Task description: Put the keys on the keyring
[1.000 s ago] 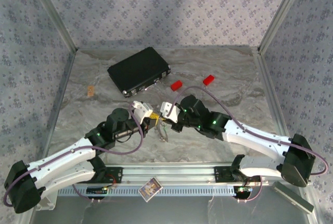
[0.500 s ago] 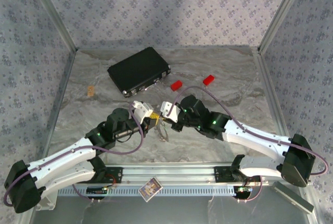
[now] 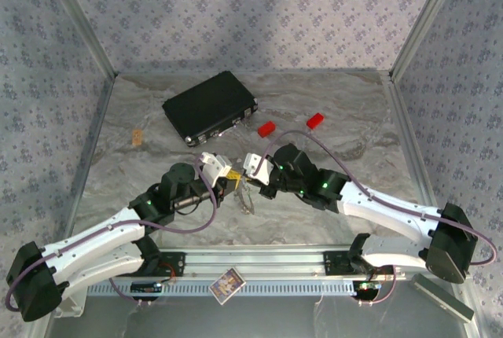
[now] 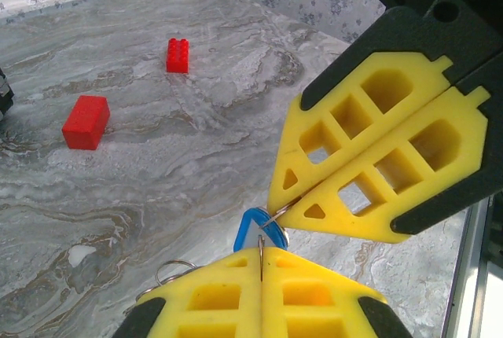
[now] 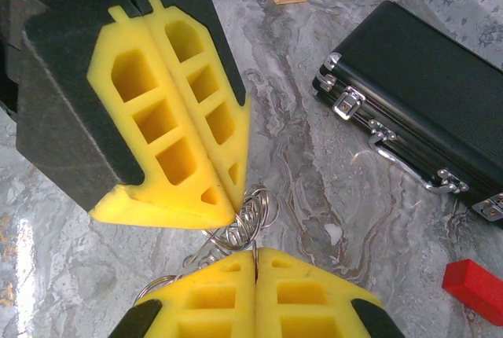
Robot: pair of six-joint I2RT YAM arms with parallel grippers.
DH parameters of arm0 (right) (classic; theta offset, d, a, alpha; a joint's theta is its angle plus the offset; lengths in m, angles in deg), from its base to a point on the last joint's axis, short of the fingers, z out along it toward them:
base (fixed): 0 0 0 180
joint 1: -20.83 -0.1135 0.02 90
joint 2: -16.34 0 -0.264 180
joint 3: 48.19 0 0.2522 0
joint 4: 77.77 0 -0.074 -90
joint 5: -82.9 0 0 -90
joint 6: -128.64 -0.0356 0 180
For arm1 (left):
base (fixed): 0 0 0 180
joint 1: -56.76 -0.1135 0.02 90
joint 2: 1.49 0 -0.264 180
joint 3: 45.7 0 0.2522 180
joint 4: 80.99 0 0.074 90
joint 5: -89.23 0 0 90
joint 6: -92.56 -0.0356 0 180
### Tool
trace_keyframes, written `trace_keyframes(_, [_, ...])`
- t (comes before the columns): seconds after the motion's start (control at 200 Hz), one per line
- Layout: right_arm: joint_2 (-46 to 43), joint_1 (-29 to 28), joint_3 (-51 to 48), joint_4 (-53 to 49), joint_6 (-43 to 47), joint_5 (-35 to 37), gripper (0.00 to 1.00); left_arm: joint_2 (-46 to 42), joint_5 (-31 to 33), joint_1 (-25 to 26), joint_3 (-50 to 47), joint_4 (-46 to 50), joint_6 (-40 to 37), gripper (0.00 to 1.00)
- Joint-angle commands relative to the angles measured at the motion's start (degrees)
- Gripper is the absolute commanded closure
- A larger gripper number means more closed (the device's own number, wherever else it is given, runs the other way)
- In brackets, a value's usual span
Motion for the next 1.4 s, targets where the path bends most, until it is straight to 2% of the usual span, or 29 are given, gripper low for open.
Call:
trace_keyframes(0.0, [-0.07,-0.35,0.15,0.72,-0.57,-0.87,1.00,0.13,-0.82,0.33,0.93,-3.63,0.38,1.00])
trace_keyframes(1.394, [0.76,-1.60,-0.25,-0.33,1.26,-3.54,1.00,0.11,-0.45,0.35,0.97,-4.98,0.38,1.00])
